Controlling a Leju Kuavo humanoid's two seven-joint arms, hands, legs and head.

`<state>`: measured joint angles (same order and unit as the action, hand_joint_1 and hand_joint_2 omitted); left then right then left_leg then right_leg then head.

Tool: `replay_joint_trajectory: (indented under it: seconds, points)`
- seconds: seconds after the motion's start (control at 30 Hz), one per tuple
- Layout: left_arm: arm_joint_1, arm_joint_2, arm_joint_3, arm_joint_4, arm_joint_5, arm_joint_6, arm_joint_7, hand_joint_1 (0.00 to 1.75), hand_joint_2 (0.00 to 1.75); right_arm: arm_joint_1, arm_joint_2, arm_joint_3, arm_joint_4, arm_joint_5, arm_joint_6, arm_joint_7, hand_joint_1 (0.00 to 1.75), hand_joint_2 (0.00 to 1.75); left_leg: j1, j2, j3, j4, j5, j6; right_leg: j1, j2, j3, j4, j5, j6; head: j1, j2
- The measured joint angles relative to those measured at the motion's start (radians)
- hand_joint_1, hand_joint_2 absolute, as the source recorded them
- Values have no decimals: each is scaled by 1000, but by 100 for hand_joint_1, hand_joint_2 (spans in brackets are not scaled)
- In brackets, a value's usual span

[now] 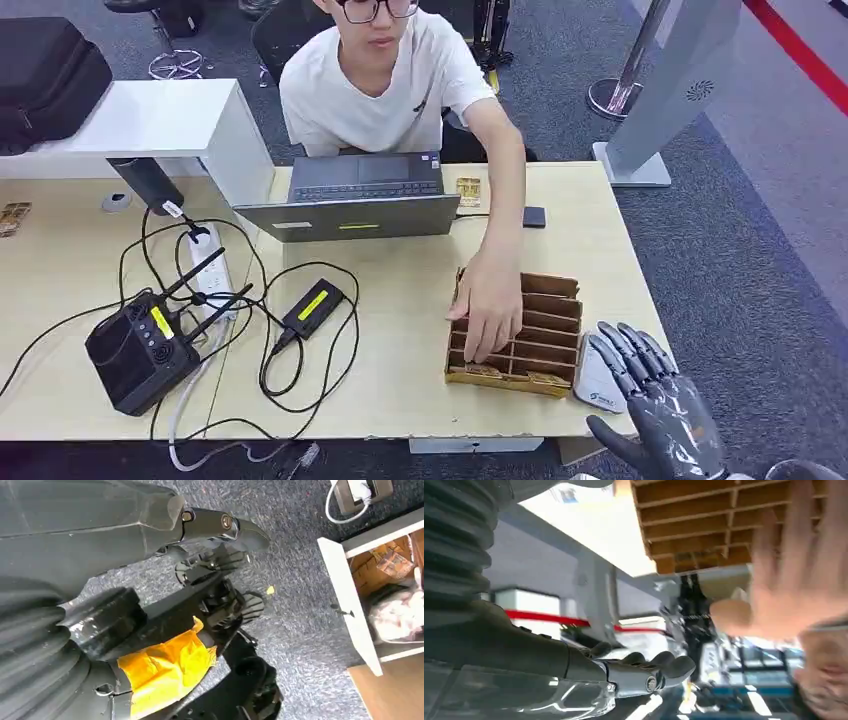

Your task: Pass the card to the sensor for recognition and then transmit it.

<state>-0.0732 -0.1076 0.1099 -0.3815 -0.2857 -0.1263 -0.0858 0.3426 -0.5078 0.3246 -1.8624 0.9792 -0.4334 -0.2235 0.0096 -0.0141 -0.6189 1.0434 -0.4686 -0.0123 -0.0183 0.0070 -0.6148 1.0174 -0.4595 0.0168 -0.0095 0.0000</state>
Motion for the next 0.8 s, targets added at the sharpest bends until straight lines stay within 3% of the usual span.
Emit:
replay_joint_trajectory:
  seconds: [0.23,0.47,0.53,0.8]
  points:
    - [20,17,-10,-19,-2,1,-28,0,175,46,-16,36,0,-26,-21,31,0,175,0,0,0,0,0,0,0,0,0,0,-1,0,0,0]
    - [13,20,-20,-19,-4,-3,-22,0,175,20,-16,63,11,-79,2,22,0,175,0,0,1,0,0,0,0,0,1,0,-1,0,0,0]
    - [13,21,-22,-19,4,-6,-21,0,175,11,2,92,43,-132,10,2,0,175,1,0,1,0,0,0,1,0,1,0,-1,0,0,0]
    - [8,23,-24,-19,11,-13,-18,0,175,-55,81,230,173,-161,-95,4,0,175,1,1,2,-1,0,-1,2,0,1,0,-2,-2,0,0]
